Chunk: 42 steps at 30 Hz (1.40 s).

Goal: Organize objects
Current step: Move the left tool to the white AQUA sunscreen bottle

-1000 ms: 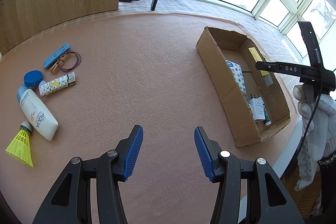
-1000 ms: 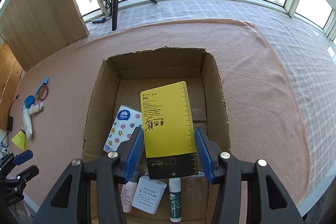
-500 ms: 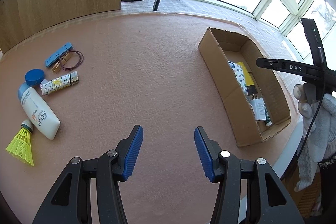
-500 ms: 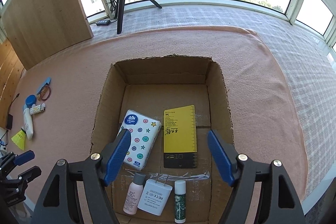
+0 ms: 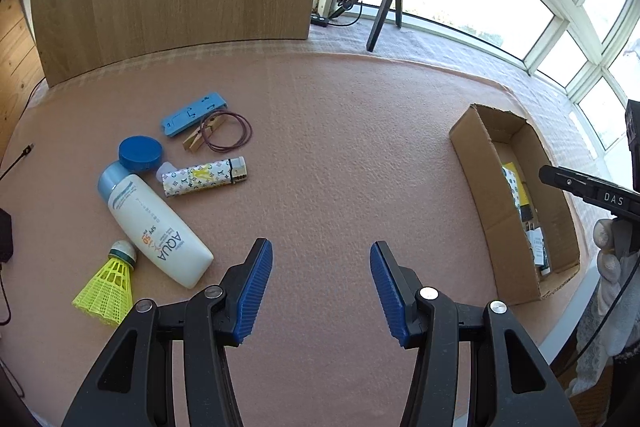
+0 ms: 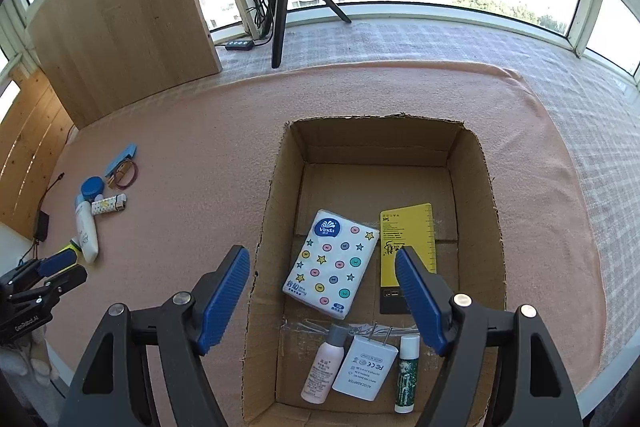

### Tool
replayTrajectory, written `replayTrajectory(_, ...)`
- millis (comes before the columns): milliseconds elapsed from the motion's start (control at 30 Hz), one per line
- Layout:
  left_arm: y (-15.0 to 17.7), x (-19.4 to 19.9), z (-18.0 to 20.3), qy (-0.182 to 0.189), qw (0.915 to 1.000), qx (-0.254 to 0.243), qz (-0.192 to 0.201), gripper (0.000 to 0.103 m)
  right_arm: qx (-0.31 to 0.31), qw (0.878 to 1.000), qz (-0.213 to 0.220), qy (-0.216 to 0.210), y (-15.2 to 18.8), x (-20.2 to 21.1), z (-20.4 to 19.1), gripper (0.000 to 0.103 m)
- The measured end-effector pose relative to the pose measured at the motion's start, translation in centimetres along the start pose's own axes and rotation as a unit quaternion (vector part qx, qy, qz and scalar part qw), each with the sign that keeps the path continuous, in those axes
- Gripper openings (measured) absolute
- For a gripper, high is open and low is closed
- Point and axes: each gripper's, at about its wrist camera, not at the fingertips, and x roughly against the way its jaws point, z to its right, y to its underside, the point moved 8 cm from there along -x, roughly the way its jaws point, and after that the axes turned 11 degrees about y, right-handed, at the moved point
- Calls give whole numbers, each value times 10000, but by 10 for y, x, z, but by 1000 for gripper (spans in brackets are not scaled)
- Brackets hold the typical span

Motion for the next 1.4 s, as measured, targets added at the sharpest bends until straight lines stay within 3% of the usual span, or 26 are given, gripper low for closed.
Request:
replayTrajectory(433,-51,27,-139,-572,9938,906,286,55,185,9996,-123,-167,16,0,-41,72)
replayTrajectory(700,-67,17,-202,-424,9894,1368,233,55,31,9997,-219,-77,22,-3,-36,72)
replayTrajectory(1067,-60,-18,-226,-295,9875,1550,-74,53,-32,9996,-285,12,25,-3,-33,72)
replayTrajectory(1400,-45,-32,-187,-224,9921,1196,-289,43,5,9995,-318,-40,26,-6,-34,72)
